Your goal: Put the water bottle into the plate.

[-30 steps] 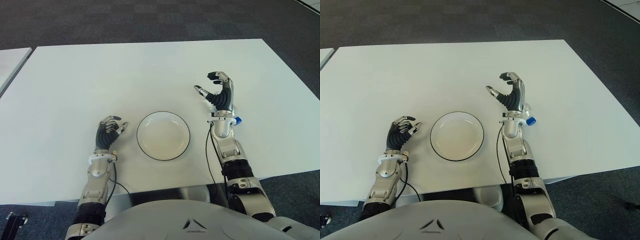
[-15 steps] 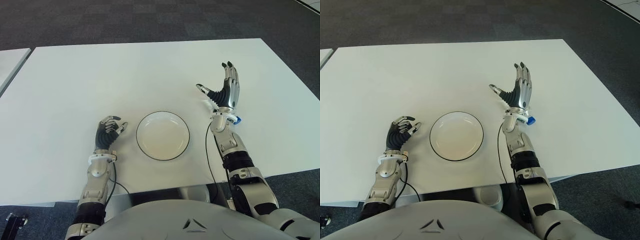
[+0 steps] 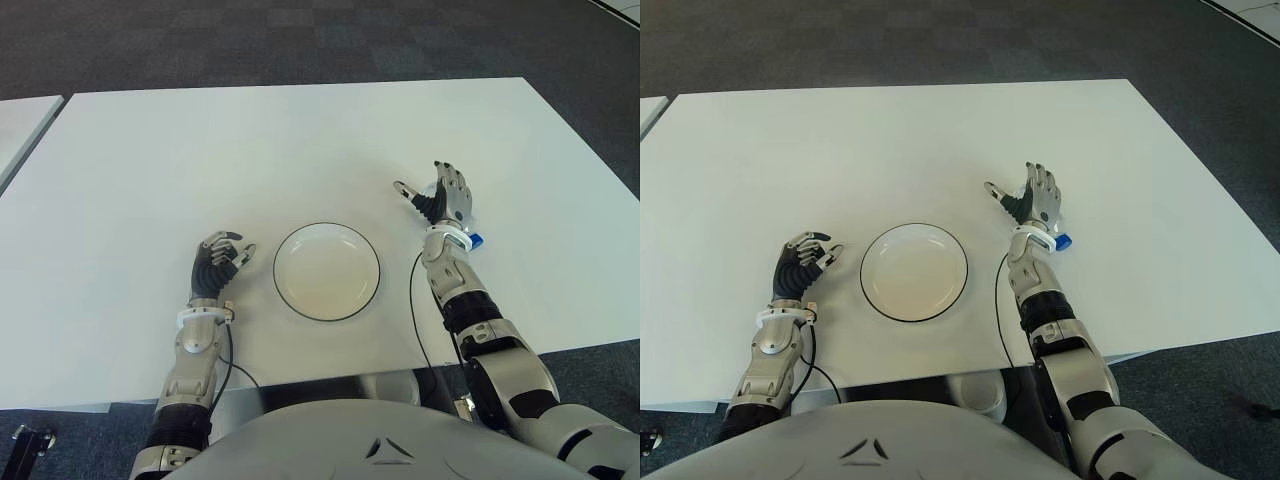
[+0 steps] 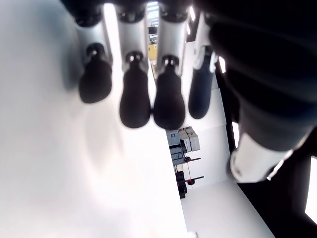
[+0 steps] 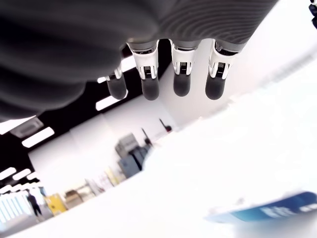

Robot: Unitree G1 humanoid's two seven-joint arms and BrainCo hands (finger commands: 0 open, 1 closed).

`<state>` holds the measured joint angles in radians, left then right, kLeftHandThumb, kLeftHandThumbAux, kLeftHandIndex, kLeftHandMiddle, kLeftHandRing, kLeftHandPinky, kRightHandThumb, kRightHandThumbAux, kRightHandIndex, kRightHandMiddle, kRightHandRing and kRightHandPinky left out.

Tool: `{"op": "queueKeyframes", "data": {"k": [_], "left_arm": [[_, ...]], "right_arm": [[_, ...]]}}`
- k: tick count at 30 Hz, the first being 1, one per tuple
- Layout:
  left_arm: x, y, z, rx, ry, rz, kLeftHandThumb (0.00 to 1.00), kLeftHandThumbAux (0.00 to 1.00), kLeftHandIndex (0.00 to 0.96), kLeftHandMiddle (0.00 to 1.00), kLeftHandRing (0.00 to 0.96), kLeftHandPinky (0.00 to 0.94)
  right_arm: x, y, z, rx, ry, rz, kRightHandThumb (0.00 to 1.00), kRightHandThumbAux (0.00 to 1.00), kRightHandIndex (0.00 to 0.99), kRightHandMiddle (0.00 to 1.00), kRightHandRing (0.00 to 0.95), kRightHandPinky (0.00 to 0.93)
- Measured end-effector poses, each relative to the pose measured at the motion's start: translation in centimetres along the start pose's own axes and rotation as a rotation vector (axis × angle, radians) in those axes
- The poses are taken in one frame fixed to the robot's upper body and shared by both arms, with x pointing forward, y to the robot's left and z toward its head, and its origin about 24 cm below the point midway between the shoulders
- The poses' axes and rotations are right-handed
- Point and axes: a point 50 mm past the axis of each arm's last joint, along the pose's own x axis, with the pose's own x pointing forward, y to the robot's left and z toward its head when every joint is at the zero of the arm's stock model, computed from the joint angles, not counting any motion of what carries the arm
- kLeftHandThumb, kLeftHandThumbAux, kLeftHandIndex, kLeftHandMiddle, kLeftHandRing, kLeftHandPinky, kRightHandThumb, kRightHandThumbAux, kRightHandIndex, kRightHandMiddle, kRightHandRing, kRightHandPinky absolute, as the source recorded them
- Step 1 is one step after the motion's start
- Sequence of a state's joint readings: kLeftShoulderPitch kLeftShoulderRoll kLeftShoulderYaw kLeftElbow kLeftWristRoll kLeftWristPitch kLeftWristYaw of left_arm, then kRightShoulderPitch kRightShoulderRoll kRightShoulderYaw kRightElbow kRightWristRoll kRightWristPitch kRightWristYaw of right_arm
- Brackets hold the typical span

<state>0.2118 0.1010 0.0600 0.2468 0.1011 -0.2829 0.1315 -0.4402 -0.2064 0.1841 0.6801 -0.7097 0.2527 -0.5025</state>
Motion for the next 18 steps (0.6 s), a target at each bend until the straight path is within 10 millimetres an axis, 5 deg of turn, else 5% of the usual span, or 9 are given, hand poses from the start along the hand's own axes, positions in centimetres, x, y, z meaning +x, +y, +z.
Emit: {"op": "queueKeyframes", "data": {"k": [18], "left_arm": [[0.1,0.0,0.2,0.0,0.022,0.004,0.707,0.715,0.437,0.726,0.701,0.699]], "right_arm": [[2.1,0.7,-1.0,-0.186,0.09,0.057,0.425,0.31,0.0,0.0,0.0,0.0]]}}
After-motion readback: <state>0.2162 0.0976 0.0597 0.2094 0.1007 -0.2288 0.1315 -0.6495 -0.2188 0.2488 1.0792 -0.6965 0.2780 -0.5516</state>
